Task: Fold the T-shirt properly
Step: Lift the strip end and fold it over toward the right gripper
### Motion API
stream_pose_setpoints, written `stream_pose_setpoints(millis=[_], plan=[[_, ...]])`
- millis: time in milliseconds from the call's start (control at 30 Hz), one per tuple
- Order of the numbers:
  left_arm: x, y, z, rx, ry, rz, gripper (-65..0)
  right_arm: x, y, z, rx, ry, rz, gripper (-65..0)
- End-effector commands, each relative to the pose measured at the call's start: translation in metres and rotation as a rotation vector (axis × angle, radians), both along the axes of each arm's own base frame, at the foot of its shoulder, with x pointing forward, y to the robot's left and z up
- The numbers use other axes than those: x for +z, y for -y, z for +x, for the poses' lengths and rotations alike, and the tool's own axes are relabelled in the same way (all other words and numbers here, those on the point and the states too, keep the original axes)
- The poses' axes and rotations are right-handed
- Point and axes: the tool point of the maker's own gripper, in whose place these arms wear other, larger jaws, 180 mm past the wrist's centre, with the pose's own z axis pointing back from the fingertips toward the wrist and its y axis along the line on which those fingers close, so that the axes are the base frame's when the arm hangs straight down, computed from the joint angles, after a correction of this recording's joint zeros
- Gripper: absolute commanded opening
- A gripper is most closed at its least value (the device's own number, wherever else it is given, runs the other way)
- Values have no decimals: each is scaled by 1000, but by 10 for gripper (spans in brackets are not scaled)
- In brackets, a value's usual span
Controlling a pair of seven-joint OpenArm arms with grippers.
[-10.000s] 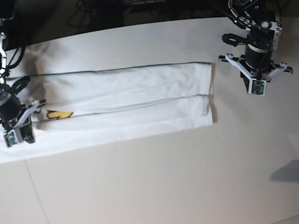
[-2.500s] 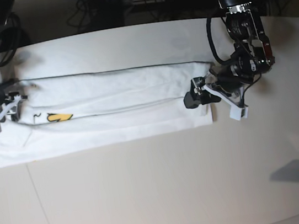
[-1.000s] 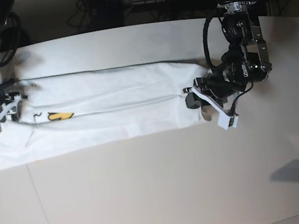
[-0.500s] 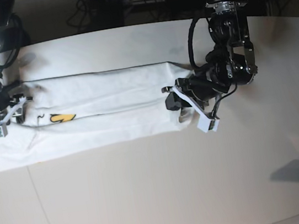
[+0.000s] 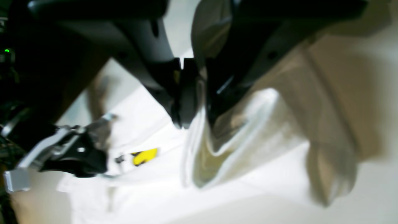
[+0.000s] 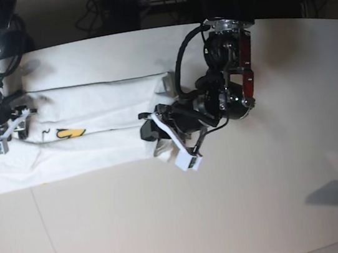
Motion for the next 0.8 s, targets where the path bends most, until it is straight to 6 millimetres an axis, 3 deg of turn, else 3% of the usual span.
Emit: stream_pose_setpoints(millis=[0, 400, 567, 767], plan=[[18, 11, 10, -9, 46, -46, -650, -20, -4, -22, 28, -126, -12, -386], [20, 72, 19, -111, -6, -101, -650, -21, -4, -23, 28, -129, -12, -386], [29, 87, 24, -129, 32, -115, -650, -21, -4, -23, 28, -127, -12, -386], [8, 97, 22, -146, -19, -95, -650, -20, -3, -23, 28, -127, -13, -386]])
